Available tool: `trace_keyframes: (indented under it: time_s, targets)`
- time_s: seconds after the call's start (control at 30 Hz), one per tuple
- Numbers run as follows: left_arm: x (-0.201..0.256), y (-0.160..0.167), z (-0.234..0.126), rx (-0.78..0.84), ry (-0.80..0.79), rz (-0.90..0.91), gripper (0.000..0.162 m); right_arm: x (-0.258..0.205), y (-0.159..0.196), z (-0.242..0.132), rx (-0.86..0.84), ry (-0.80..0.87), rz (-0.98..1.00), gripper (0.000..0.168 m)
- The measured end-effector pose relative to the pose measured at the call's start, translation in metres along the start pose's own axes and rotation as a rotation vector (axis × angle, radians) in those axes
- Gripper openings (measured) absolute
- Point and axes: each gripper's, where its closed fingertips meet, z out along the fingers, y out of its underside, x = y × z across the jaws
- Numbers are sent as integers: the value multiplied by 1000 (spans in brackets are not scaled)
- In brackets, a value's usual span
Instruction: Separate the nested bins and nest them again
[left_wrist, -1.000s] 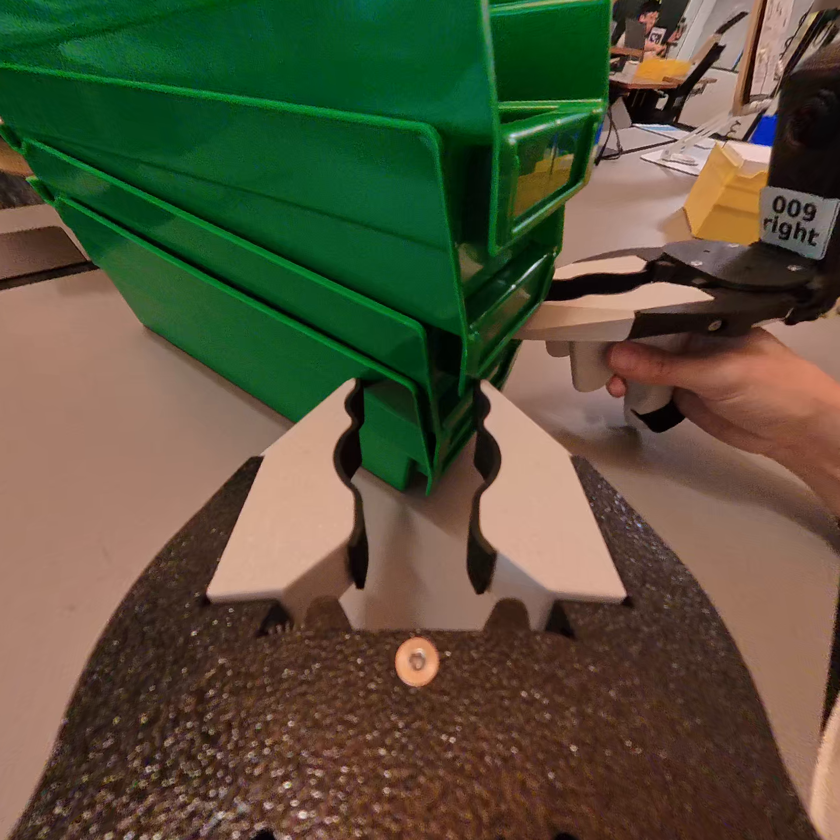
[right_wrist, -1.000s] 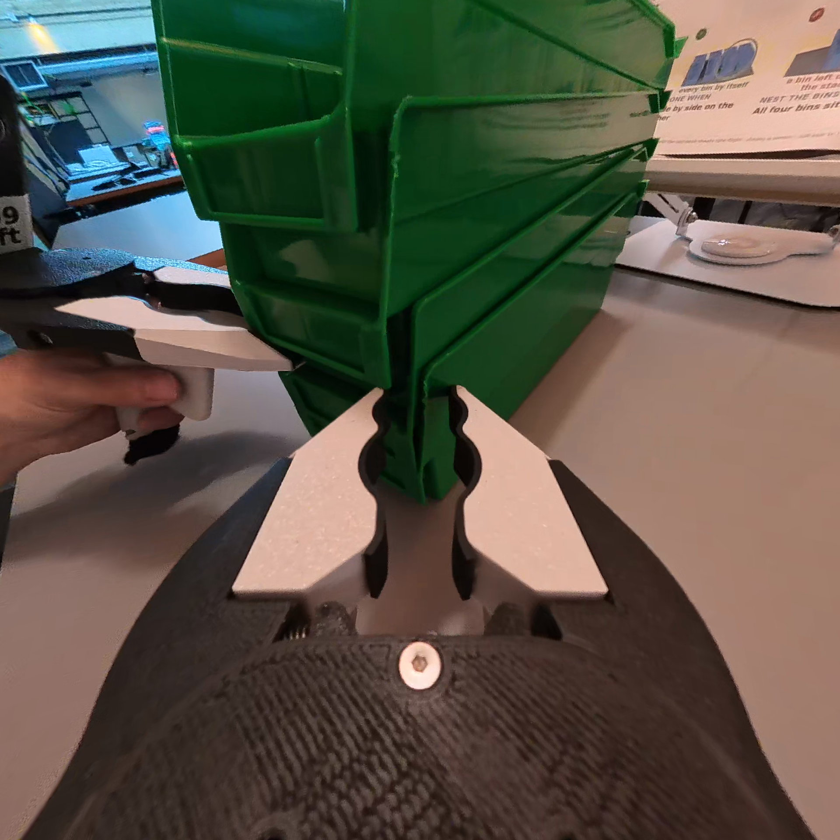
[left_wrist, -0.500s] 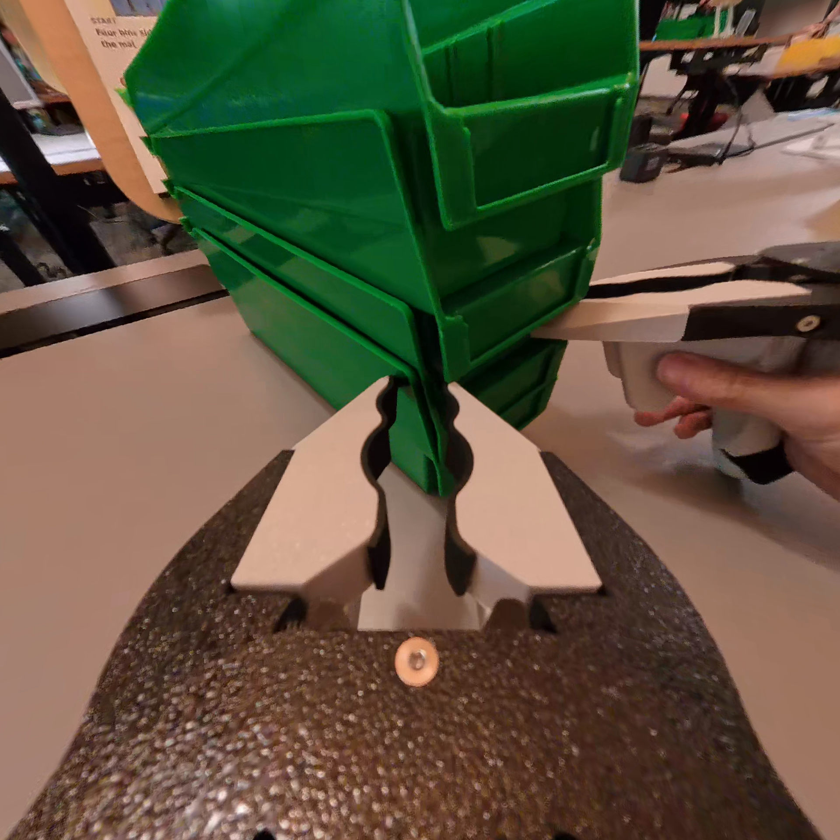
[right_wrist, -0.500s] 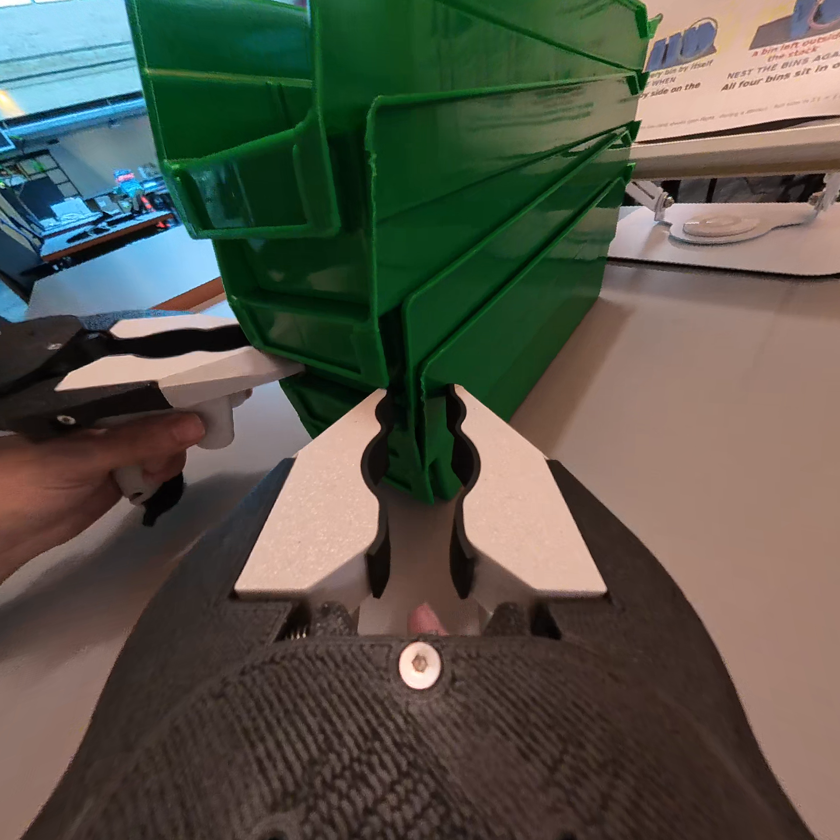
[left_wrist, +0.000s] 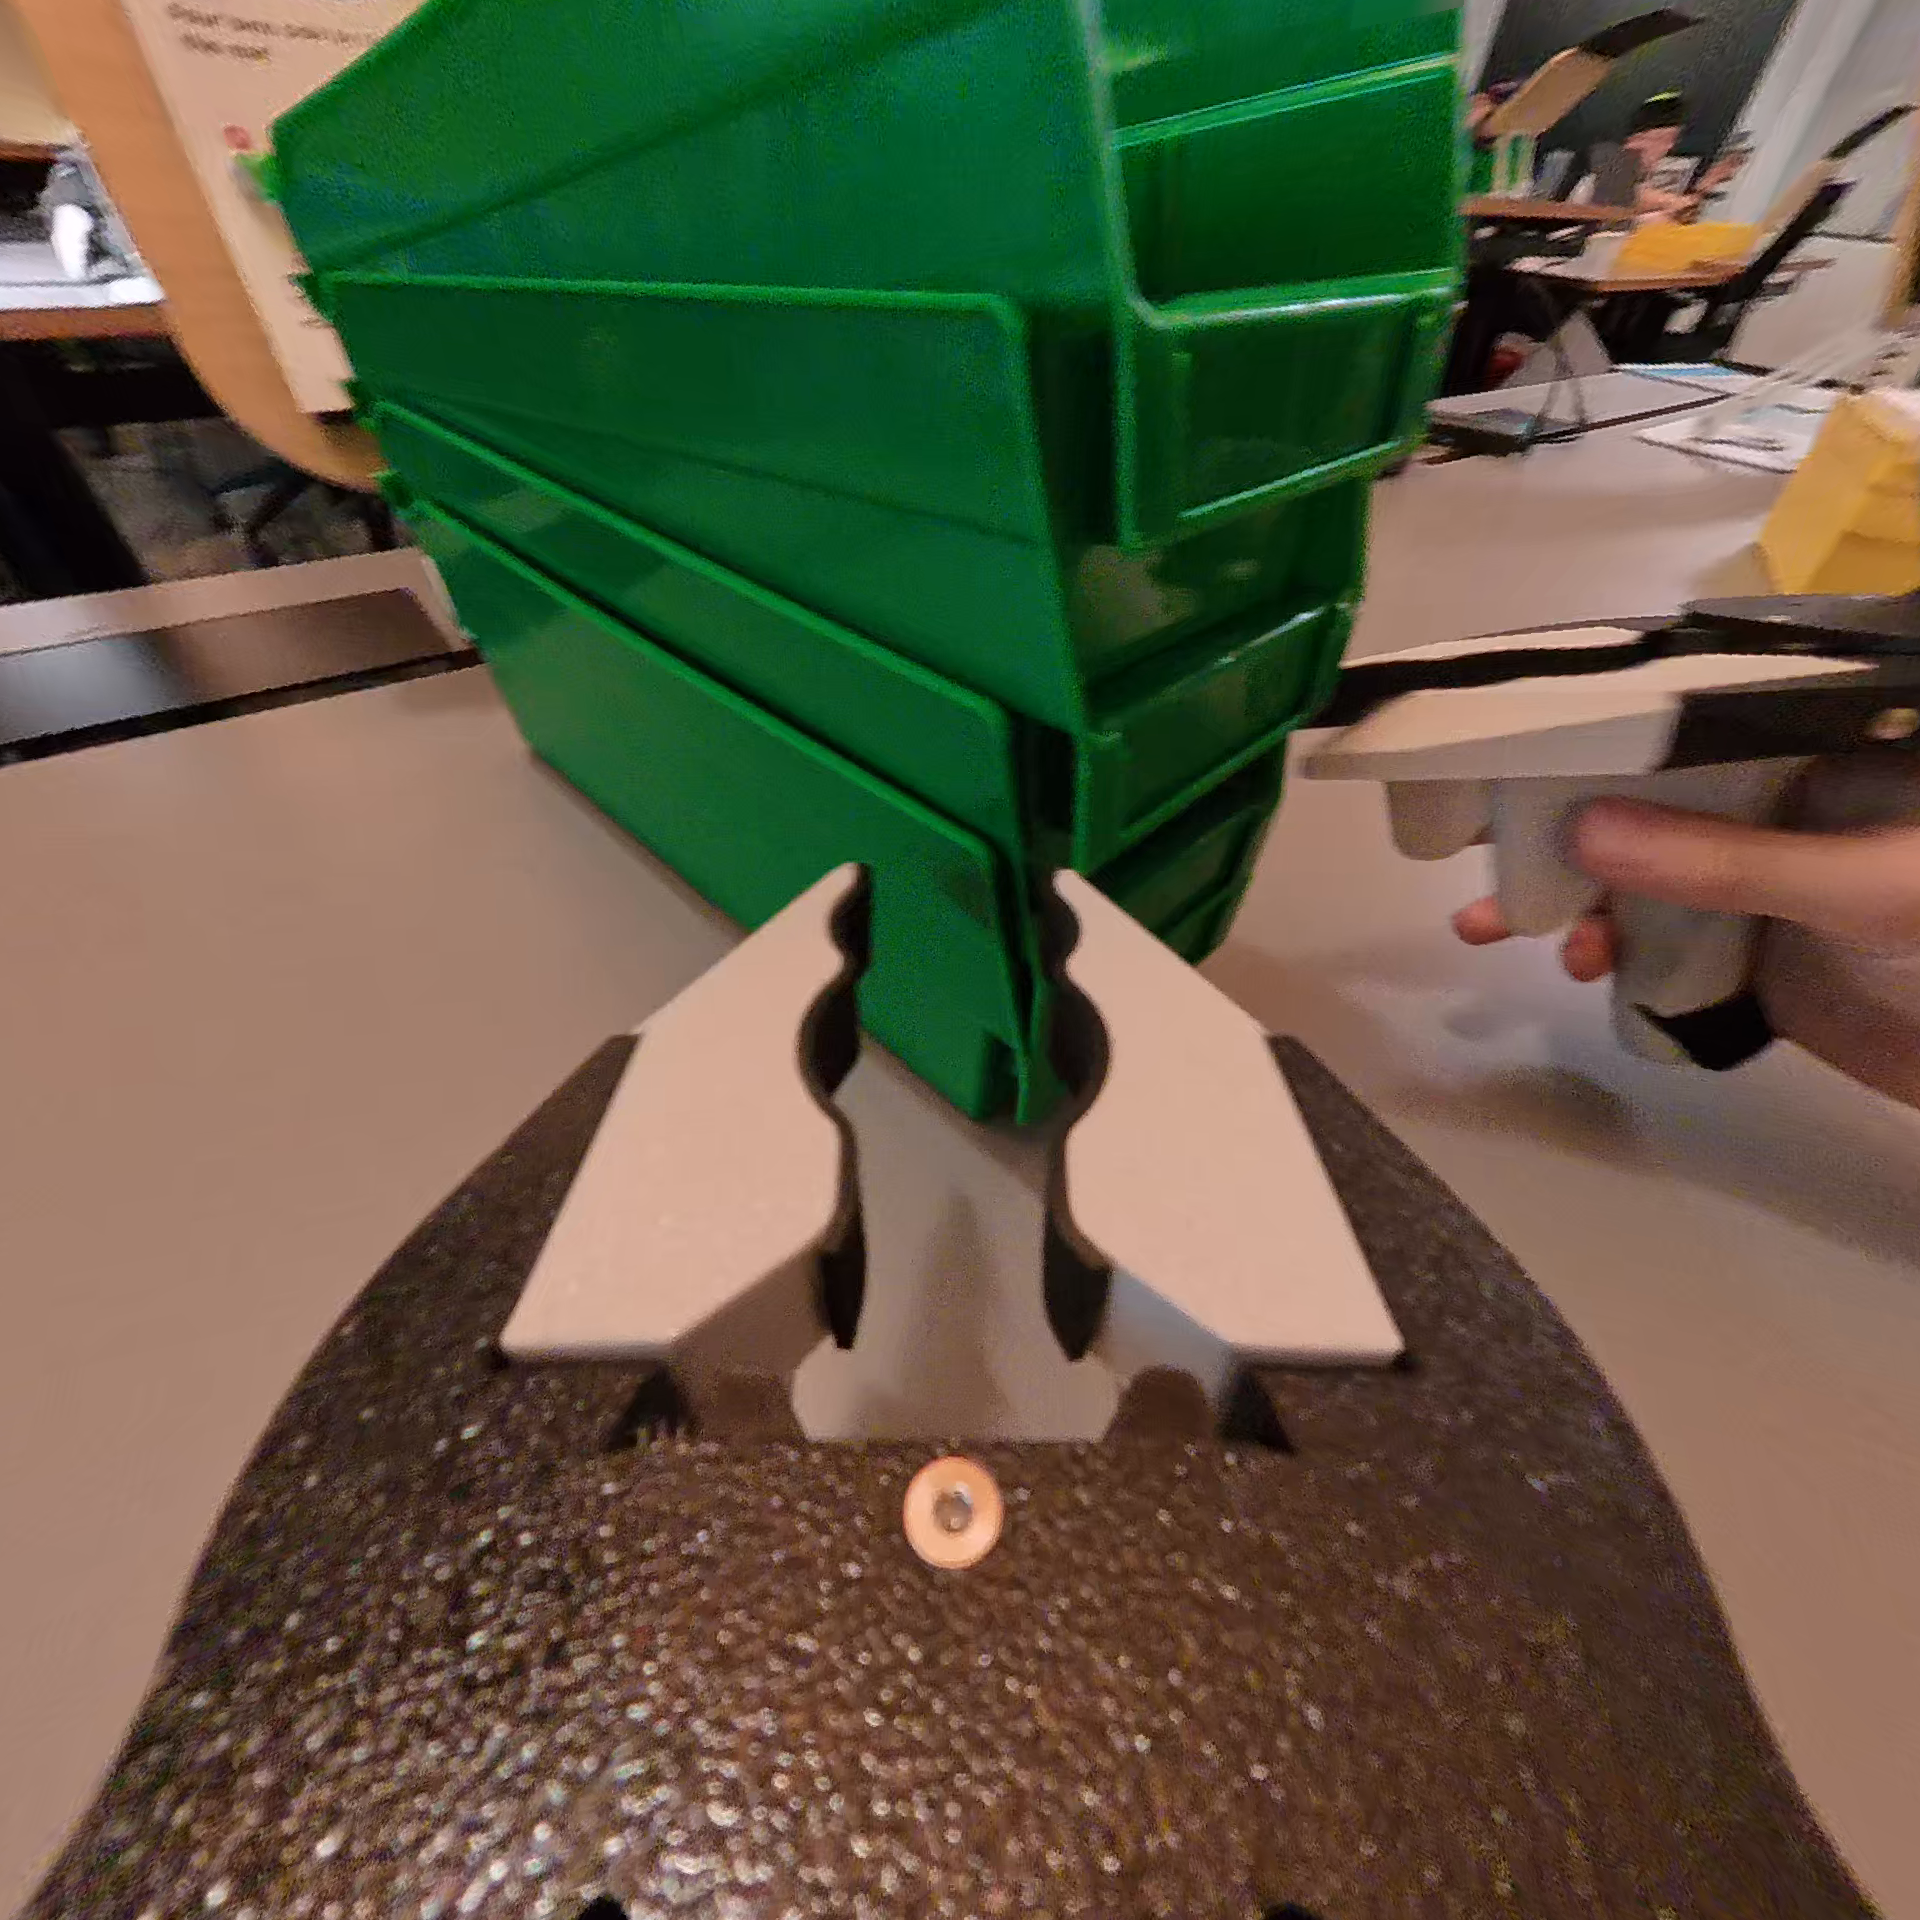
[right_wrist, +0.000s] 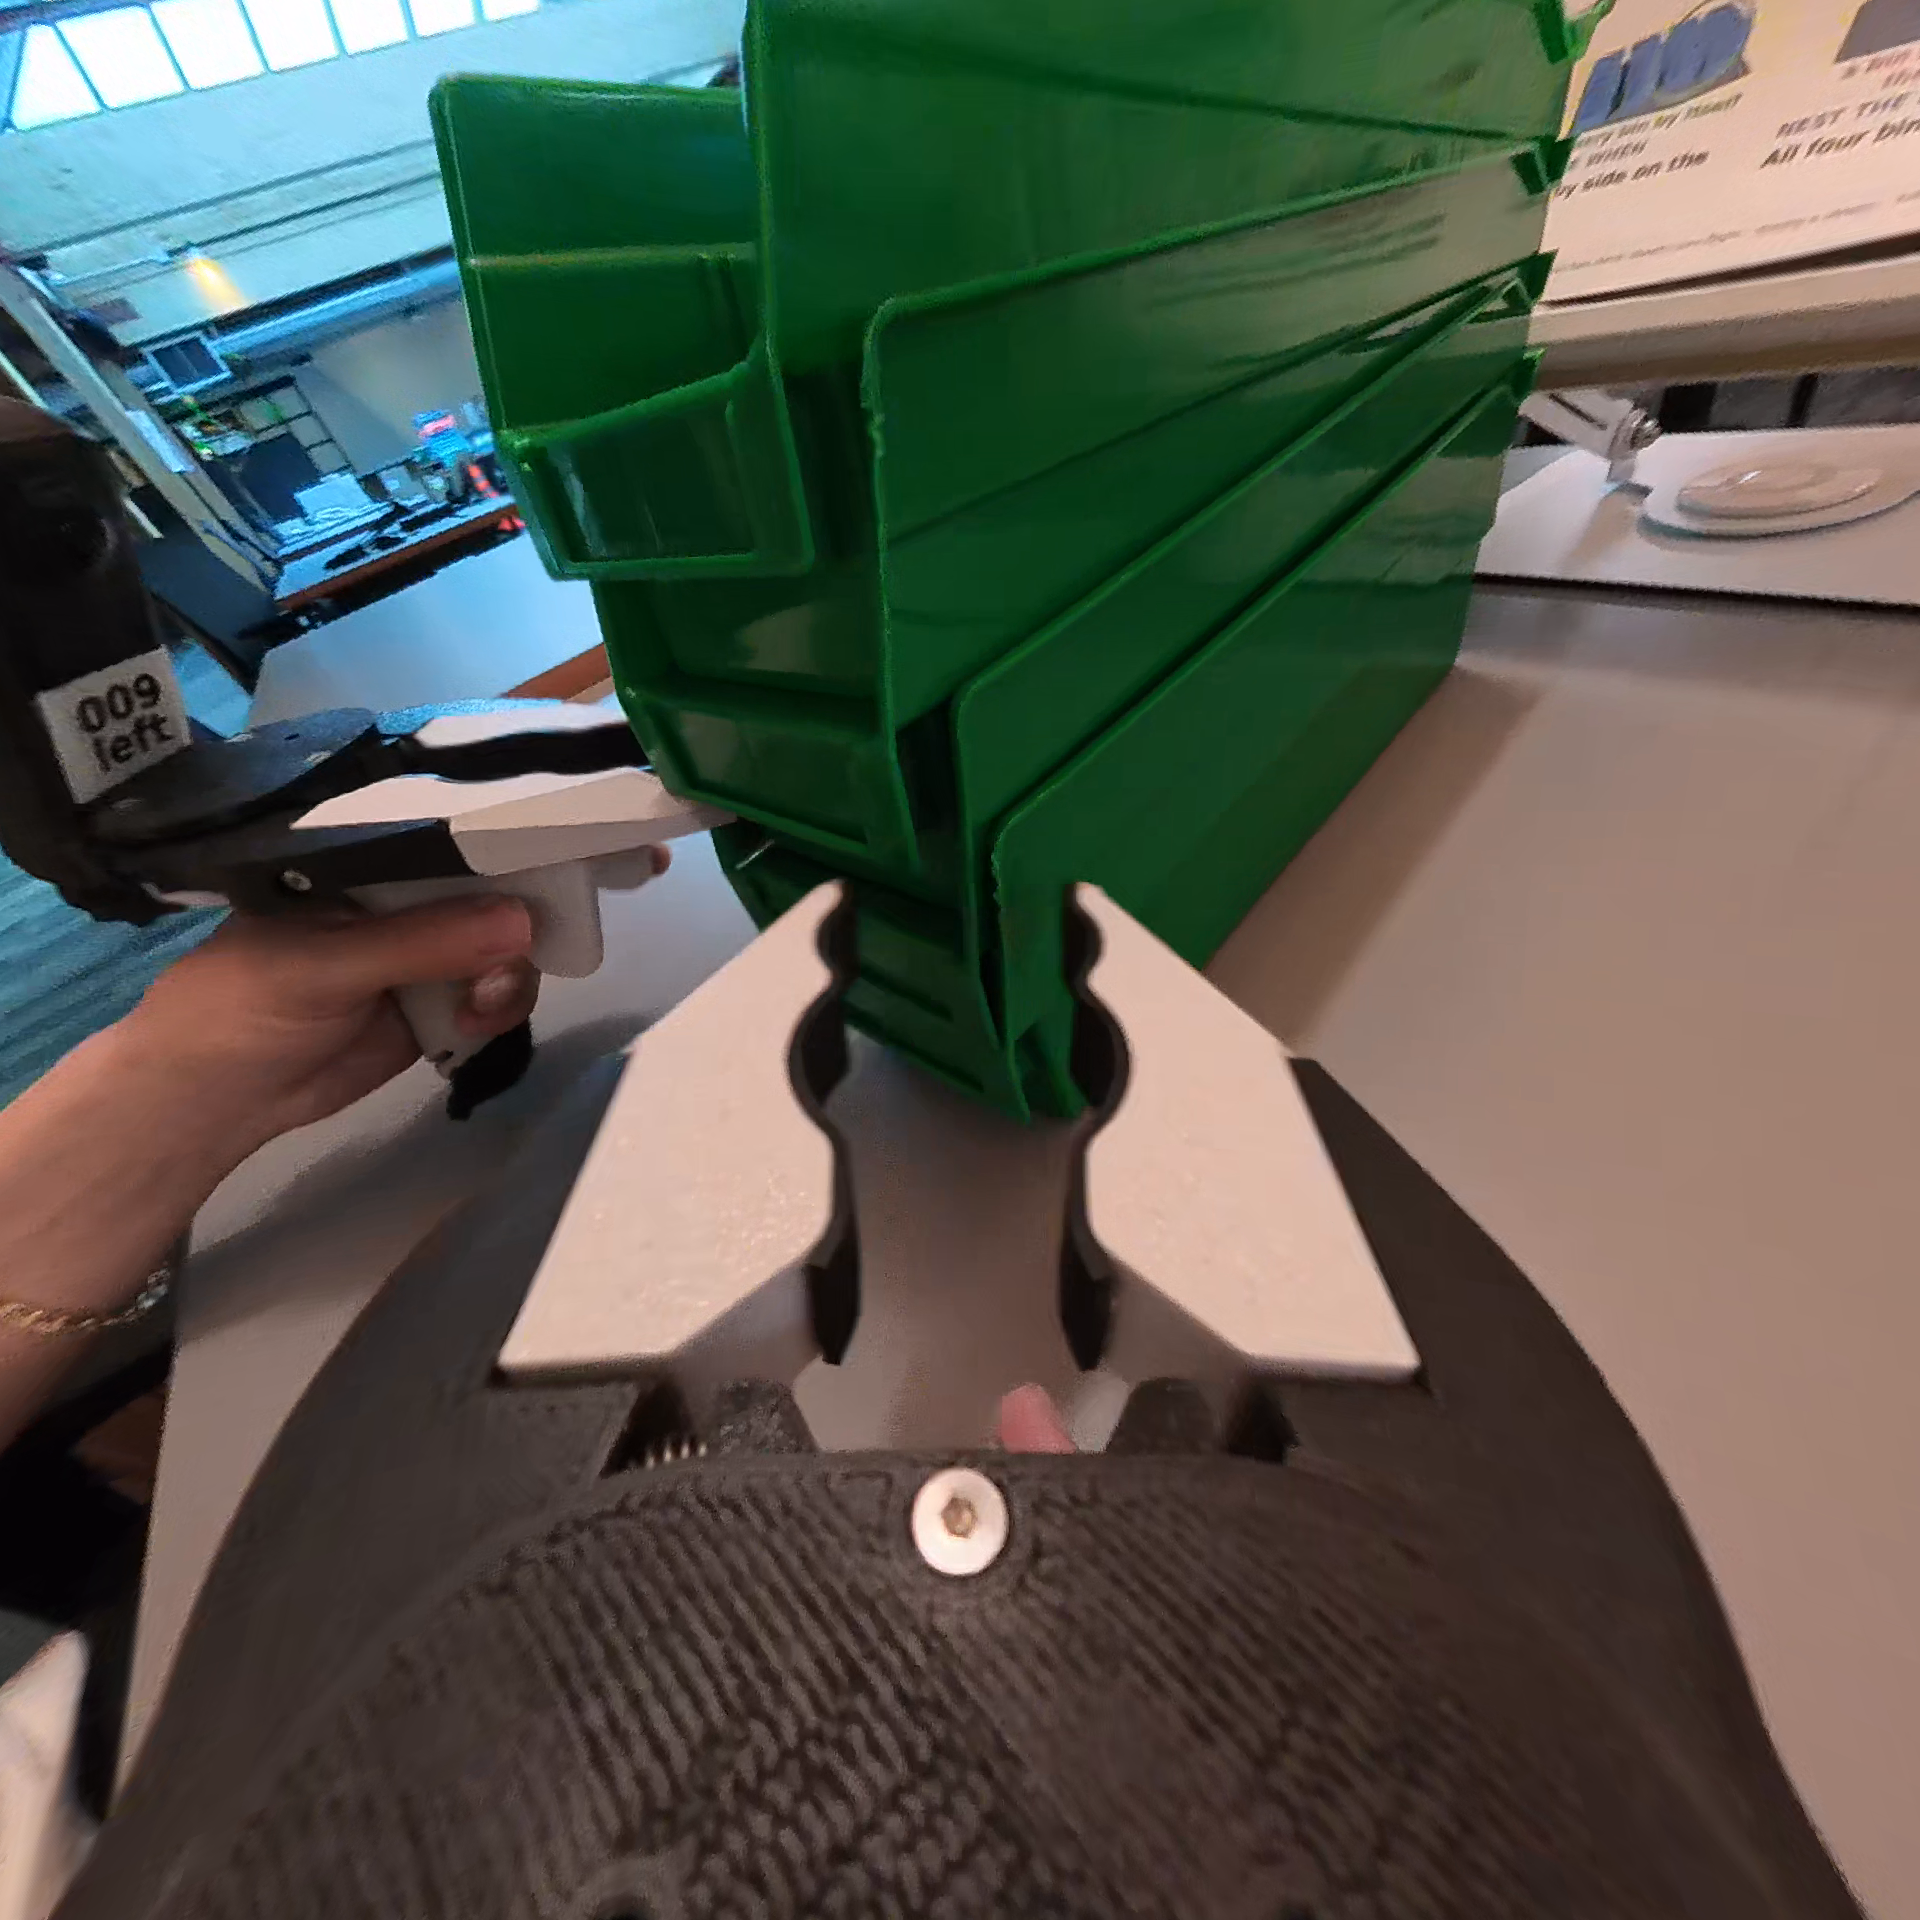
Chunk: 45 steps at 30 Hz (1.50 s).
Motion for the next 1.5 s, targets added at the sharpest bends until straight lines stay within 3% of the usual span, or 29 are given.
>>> trace_keyframes:
  time_s: [0.03, 0.07, 0.13, 0.2, 0.33, 0.4, 0.47, 0.53, 0.8, 1.07, 1.13, 1.23, 1.3, 1.33, 1.37, 1.5]
  targets:
    - [-5, 1, -1, -15, -17, -3, 46, 1, 0, -2, -12, -5, 21, 56]
    - [-5, 3, -3, -30, 0, 2, 62, 2, -1, -4, -16, -12, 45, 70]
    - [0, 3, -6, -40, 65, -15, 81, 0, -8, -5, 13, -53, 70, 79]
    - [4, 1, -4, -53, 122, -67, 88, 1, -14, -2, 41, -75, 89, 88]
    - [14, 2, 8, -81, 243, -118, 81, 0, -17, 13, 34, -148, 139, 86]
    - [15, -3, 13, -56, 295, -185, 75, -7, -15, 18, 16, -224, 181, 77]
    - [10, -6, 15, -44, 313, -253, 65, -1, -15, 18, 20, -206, 195, 67]
    - [7, -6, 15, -26, 327, -260, 64, 1, -14, 18, 28, -217, 199, 61]
    - [1, -8, 22, 41, 293, -273, 60, 7, -16, 25, 95, -184, 238, 60]
    - [2, -8, 20, -4, 253, -258, 55, 6, -15, 23, 31, -152, 216, 56]
    - [4, -7, 17, -18, 262, -279, 55, 3, -16, 15, -3, -147, 141, 44]
    - [4, -6, 5, -51, 277, -248, 86, -15, -39, -11, 24, -161, -29, 45]
    - [-4, -12, -4, -13, 256, -215, 82, -27, -67, -25, 57, -96, -223, 38]
    - [-9, -15, -7, 2, 248, -206, 77, -37, -77, -28, 38, -77, -339, 25]
    - [-12, -16, -9, 7, 247, -205, 74, -49, -81, -27, -15, -80, -437, 13]
    - [-17, -7, -11, -42, 272, -232, 69, -66, -88, -2, -297, -60, -740, 0]
